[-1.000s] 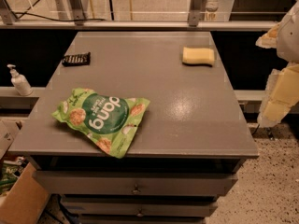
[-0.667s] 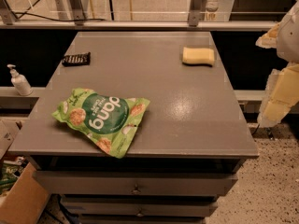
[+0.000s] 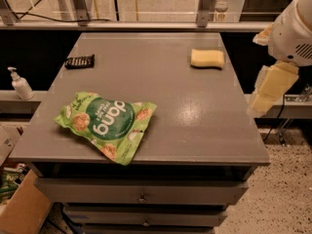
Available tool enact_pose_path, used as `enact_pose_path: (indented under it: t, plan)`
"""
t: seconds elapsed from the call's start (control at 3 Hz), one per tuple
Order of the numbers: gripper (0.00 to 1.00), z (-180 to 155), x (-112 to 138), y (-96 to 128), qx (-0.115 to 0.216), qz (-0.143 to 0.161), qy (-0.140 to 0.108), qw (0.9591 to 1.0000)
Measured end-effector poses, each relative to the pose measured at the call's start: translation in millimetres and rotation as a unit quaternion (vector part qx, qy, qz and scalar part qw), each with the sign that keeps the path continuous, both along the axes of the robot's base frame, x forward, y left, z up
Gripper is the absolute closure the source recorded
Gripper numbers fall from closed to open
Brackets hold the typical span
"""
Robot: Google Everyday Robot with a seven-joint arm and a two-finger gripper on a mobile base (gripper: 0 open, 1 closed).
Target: Move sponge near green rice chip bag
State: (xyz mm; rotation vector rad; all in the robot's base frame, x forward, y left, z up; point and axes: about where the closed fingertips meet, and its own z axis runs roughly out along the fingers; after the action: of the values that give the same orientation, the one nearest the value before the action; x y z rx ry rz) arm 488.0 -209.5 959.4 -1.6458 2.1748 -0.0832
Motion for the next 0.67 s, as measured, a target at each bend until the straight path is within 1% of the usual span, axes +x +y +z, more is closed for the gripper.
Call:
enact_pose_path:
  t: [0.33, 0.67]
  plan:
    - [0.0, -20, 53, 4, 0.029, -0.023, -0.016, 0.9992]
    - [0.0, -35, 103, 7, 0.041, -0.05, -0.027, 0.9976]
